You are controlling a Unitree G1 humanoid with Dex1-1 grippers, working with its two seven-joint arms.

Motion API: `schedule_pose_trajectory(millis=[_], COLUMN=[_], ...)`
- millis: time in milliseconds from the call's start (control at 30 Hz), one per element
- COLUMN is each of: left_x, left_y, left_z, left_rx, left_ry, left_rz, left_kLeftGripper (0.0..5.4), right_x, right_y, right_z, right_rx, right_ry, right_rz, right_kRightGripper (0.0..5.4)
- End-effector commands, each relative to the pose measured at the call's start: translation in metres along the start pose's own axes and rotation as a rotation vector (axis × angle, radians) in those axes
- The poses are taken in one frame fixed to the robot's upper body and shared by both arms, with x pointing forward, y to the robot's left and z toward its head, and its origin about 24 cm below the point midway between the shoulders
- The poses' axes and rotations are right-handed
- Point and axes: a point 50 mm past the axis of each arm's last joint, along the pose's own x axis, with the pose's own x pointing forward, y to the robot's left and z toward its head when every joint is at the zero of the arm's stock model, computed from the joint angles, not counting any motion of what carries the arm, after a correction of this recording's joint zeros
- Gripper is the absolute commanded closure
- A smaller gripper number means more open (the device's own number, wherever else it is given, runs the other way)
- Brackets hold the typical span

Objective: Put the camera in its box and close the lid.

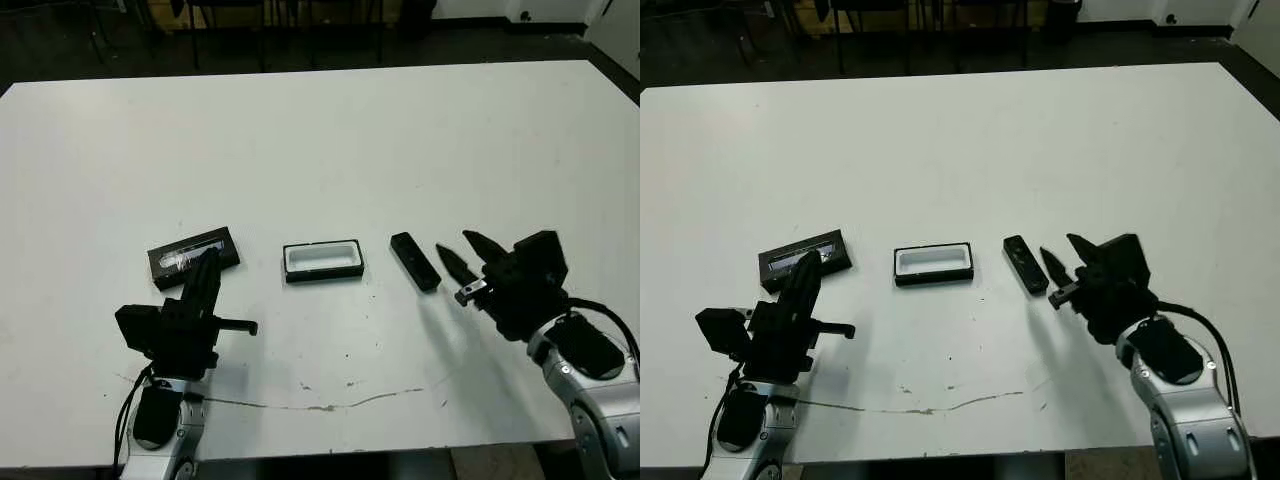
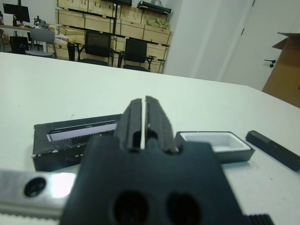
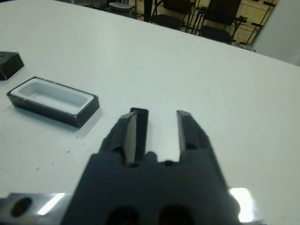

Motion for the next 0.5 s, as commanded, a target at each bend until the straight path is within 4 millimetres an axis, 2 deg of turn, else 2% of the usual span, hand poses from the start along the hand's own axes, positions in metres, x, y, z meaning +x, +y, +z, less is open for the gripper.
schedule_pose_trajectory(millis=[33,500], left_x=[-0.008,-0.007], left_y=[0.004,0.005], left_z=[-0.007,-0.007], left_rx=[0.002,-0.004], left_ry=[0.055,0.058], left_rz=[0.013,0.002], left_kLeftGripper=[5.40,5.40], right_x=[0.001,0.009], right_y=[0.004,0.017], right_z=[-0.009,-0.017], right_rx=[0.005,0.025], right_ry=[0.046,0.102], right_rz=[-0.013,0.006], right_kRightGripper=[2.68,0.27])
